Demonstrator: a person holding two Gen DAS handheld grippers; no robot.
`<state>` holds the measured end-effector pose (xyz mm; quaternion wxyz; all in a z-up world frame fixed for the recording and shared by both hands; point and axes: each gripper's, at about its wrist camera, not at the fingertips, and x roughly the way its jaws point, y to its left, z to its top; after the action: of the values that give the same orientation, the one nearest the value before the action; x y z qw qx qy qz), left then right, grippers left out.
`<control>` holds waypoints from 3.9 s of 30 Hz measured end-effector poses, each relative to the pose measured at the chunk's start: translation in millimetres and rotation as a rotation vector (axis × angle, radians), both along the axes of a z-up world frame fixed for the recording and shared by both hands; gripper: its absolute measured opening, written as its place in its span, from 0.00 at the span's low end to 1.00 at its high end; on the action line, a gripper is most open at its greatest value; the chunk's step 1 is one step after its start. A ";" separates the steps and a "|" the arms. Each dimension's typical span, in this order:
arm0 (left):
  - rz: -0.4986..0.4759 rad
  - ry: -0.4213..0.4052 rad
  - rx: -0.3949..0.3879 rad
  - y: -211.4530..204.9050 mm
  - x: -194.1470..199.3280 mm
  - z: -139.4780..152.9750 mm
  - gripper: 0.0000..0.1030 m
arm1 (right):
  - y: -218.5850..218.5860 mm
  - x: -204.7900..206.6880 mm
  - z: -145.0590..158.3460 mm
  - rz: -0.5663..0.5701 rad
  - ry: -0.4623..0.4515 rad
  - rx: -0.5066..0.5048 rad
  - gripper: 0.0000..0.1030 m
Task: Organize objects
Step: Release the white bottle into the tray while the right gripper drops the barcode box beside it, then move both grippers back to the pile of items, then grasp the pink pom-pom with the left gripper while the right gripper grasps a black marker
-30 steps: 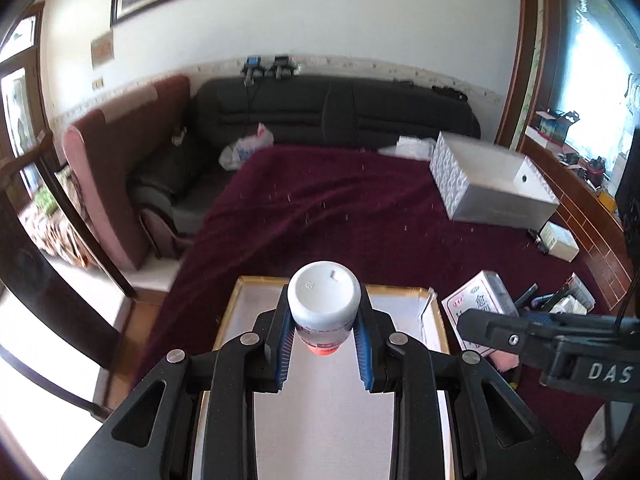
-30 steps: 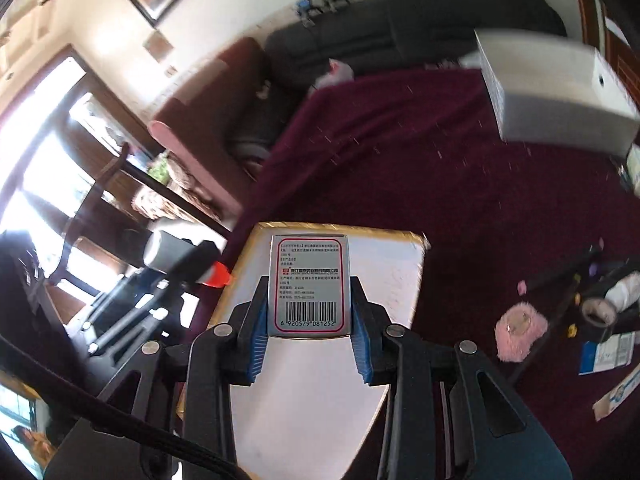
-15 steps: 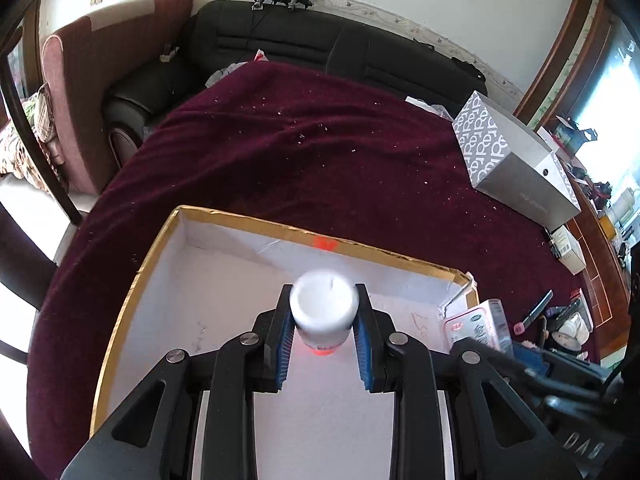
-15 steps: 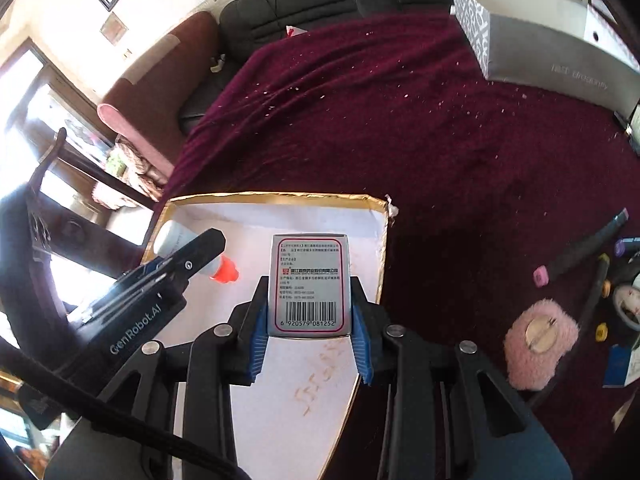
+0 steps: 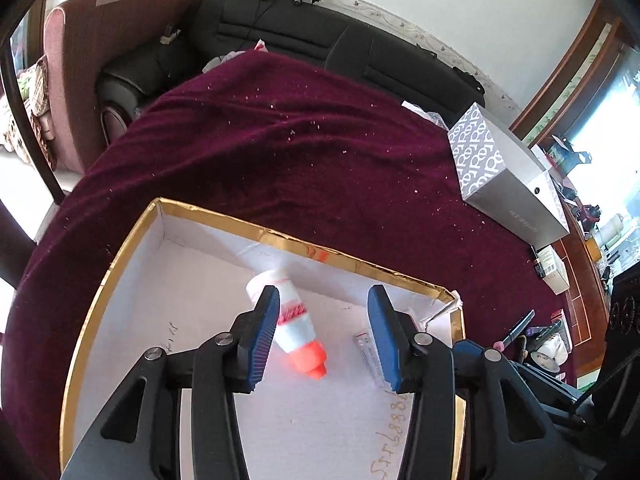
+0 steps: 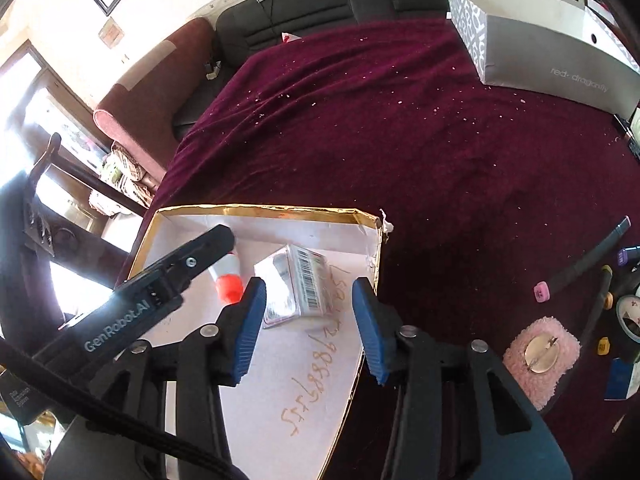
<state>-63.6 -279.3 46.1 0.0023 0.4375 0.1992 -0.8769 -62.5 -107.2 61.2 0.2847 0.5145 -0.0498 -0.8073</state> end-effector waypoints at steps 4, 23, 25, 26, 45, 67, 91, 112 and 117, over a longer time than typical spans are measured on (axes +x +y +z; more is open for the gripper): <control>0.013 0.013 -0.035 -5.8 16.6 8.4 0.41 | 12.5 8.9 13.2 -0.019 0.031 -0.001 0.47; 0.344 0.039 0.034 -50.5 136.0 -13.9 0.46 | 101.7 63.2 26.9 -0.090 0.032 -0.073 0.57; 0.321 0.062 0.042 -44.6 139.7 -0.7 0.46 | 115.7 64.6 41.0 -0.106 0.047 -0.067 0.57; 0.306 0.084 0.036 -40.2 141.4 8.0 0.46 | 125.1 65.2 55.7 -0.120 0.077 -0.053 0.57; -0.207 -0.001 -0.028 172.0 63.4 18.8 0.70 | 287.4 88.5 16.7 -0.425 0.220 -0.006 1.00; -0.290 -0.042 -0.213 245.4 17.1 -28.4 0.26 | 313.6 97.1 -32.9 -0.398 0.116 -0.110 1.00; -0.229 0.122 -0.017 144.8 146.9 33.1 0.25 | 201.2 49.5 -14.4 -0.188 -0.017 0.014 0.96; -0.172 0.140 0.020 93.9 162.2 19.6 0.26 | 167.4 14.8 -28.2 -0.301 0.028 0.231 0.12; -0.167 0.138 0.014 94.6 165.3 18.8 0.26 | 180.1 32.3 -23.5 -0.285 0.013 0.128 0.12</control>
<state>101.7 -184.7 64.9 -0.0876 0.3909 0.1678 -0.9007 -30.2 72.9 37.6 0.1345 0.5139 -0.0688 -0.8444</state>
